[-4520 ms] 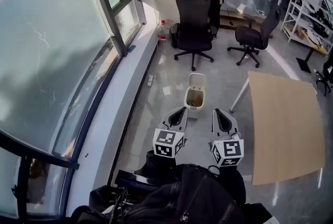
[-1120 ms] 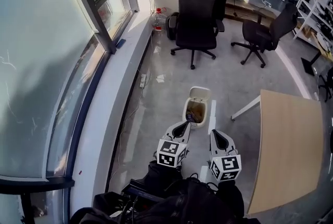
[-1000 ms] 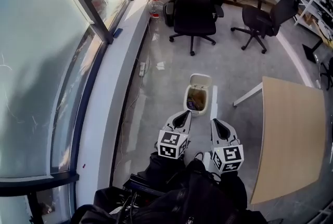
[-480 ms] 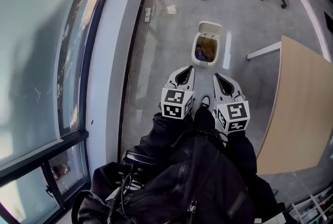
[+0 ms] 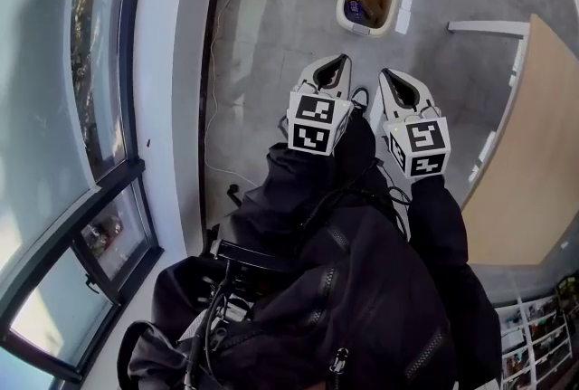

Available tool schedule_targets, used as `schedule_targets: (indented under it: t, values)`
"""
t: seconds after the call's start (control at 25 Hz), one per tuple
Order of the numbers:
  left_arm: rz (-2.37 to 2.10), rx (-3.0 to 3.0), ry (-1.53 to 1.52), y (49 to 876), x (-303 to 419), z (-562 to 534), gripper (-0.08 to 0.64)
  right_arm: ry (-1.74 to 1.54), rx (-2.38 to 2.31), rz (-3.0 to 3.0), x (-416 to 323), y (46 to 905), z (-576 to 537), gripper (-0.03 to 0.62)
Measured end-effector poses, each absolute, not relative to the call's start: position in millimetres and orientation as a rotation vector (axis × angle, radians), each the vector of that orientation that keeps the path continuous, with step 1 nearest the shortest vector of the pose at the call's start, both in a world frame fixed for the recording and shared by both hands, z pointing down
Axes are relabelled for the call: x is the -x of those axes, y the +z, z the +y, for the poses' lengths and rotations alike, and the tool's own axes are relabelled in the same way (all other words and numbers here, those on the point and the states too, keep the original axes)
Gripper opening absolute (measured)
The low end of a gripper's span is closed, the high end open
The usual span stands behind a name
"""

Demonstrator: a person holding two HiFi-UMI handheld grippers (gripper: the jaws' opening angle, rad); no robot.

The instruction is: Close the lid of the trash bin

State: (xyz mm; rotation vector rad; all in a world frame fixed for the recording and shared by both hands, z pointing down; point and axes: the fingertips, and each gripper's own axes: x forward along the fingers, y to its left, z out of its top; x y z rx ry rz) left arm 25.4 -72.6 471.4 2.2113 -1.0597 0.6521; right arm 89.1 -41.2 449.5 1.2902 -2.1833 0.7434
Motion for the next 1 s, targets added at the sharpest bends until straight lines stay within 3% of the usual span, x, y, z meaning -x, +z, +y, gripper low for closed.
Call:
schedule_targets:
  t: [1.0]
  values:
    - [-1.083, -1.880, 0.895, 696, 52, -1, 0.002, 0.886, -1.037, -2.061, -81, 689, -30, 0.003]
